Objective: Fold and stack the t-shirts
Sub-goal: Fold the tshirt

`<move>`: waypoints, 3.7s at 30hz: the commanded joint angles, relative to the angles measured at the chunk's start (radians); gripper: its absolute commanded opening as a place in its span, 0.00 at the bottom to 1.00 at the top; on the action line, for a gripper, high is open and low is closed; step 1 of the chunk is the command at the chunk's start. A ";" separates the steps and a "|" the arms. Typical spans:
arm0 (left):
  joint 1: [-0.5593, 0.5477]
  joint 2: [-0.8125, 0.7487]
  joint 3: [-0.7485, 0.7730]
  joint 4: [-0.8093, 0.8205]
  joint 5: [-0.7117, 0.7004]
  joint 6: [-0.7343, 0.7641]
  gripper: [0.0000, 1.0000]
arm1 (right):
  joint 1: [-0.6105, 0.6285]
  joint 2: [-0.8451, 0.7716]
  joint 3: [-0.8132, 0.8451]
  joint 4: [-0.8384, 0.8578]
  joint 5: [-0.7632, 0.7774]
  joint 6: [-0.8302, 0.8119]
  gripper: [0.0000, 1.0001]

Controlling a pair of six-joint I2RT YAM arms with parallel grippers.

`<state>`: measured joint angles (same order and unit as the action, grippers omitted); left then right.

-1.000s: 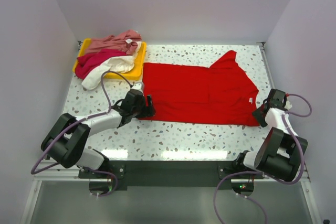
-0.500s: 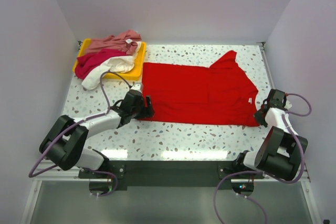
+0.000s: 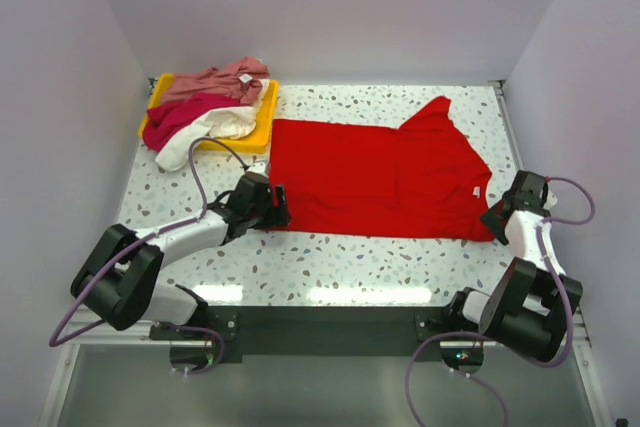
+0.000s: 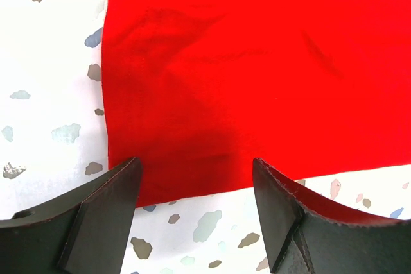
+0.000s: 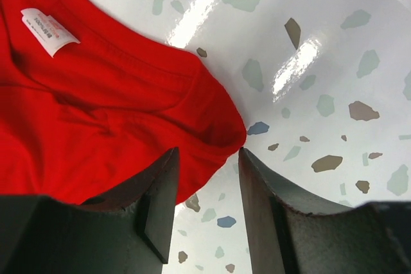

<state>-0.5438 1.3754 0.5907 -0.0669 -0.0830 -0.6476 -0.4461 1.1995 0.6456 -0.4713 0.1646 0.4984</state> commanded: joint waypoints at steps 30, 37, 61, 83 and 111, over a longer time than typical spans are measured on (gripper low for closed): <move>0.001 -0.015 0.041 -0.048 -0.035 0.026 0.75 | -0.005 0.075 -0.004 0.000 0.064 0.031 0.00; 0.002 -0.022 0.069 -0.083 -0.049 0.057 0.75 | -0.006 0.103 0.028 -0.007 0.108 0.009 0.00; -0.008 -0.102 0.270 -0.251 -0.187 0.106 0.82 | 0.033 -0.115 0.141 -0.037 -0.105 -0.081 0.74; -0.062 0.295 0.321 0.059 -0.043 0.109 0.82 | 0.426 0.322 0.278 0.146 -0.154 -0.070 0.75; -0.131 0.166 -0.089 0.233 -0.006 -0.017 0.82 | 0.425 0.259 0.051 -0.093 -0.019 0.046 0.84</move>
<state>-0.6563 1.5318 0.5747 0.2882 -0.1242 -0.6025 -0.0177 1.4631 0.7536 -0.4149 0.0967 0.5213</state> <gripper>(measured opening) 0.820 0.838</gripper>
